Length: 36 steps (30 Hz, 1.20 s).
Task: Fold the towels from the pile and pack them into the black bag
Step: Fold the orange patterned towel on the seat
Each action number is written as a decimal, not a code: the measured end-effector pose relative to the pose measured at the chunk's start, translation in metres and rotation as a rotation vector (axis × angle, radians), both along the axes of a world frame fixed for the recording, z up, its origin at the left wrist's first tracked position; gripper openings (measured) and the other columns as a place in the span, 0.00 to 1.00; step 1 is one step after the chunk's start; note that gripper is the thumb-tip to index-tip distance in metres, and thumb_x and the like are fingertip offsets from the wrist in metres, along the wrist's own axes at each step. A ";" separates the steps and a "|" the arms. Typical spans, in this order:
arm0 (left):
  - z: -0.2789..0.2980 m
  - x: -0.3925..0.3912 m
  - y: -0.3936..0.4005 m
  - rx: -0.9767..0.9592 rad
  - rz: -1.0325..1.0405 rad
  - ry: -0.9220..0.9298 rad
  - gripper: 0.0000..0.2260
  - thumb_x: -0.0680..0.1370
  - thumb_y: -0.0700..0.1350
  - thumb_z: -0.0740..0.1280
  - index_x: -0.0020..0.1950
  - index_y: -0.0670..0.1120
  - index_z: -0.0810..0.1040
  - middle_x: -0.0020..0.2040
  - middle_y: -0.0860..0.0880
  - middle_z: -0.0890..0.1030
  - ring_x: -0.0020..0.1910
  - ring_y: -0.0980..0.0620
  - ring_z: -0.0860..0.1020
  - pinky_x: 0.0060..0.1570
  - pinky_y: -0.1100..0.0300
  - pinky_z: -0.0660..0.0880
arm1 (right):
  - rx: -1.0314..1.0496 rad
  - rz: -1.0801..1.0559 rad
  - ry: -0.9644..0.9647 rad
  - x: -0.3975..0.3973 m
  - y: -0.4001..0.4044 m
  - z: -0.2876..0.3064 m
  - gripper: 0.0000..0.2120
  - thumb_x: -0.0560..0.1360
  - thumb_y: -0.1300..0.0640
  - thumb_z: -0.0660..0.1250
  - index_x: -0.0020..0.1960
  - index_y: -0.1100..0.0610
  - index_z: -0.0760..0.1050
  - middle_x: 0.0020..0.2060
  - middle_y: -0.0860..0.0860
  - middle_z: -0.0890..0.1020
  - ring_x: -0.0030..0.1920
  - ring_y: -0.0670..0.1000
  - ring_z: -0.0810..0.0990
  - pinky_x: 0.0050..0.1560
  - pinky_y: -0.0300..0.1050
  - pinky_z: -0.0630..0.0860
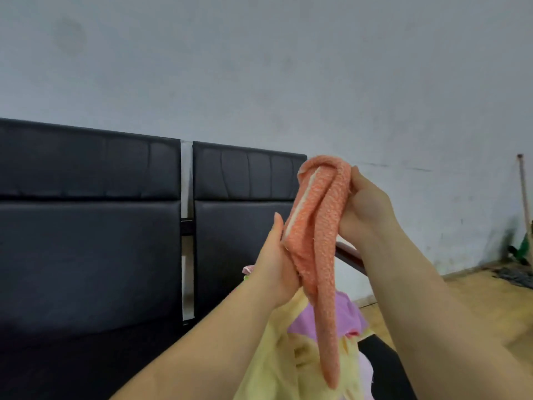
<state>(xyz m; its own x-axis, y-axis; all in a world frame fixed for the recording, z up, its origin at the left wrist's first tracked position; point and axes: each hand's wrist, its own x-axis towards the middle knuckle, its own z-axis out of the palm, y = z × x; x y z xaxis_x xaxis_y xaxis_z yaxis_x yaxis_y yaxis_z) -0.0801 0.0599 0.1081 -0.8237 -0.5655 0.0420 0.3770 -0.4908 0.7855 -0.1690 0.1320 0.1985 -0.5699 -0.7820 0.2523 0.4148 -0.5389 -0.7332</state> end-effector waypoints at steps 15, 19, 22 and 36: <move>0.020 0.221 -0.011 -0.465 0.547 0.131 0.24 0.75 0.49 0.67 0.70 0.43 0.70 0.63 0.42 0.78 0.61 0.43 0.78 0.59 0.49 0.76 | 0.077 0.468 -0.007 0.168 -0.016 -0.028 0.23 0.81 0.46 0.56 0.57 0.64 0.78 0.49 0.64 0.83 0.43 0.63 0.84 0.42 0.62 0.80; -0.040 0.291 -0.007 -0.548 0.599 -0.069 0.17 0.78 0.48 0.64 0.66 0.46 0.74 0.59 0.46 0.81 0.58 0.49 0.80 0.51 0.57 0.78 | 0.219 0.533 -0.047 0.212 -0.033 -0.095 0.25 0.81 0.45 0.55 0.58 0.65 0.78 0.54 0.64 0.81 0.51 0.63 0.83 0.49 0.58 0.80; -0.104 0.336 -0.004 -0.419 0.657 -0.295 0.24 0.72 0.50 0.69 0.68 0.54 0.70 0.60 0.52 0.80 0.57 0.54 0.80 0.53 0.59 0.76 | 0.380 0.553 -0.083 0.237 -0.039 -0.167 0.24 0.81 0.45 0.55 0.61 0.64 0.77 0.56 0.64 0.81 0.58 0.63 0.79 0.57 0.59 0.75; -0.245 0.394 -0.019 -0.854 0.574 -1.338 0.14 0.77 0.61 0.61 0.36 0.55 0.72 0.43 0.55 0.74 0.44 0.55 0.74 0.46 0.57 0.71 | 0.643 -0.047 0.966 0.249 -0.055 -0.339 0.18 0.75 0.49 0.68 0.63 0.48 0.69 0.58 0.44 0.71 0.61 0.44 0.69 0.59 0.42 0.66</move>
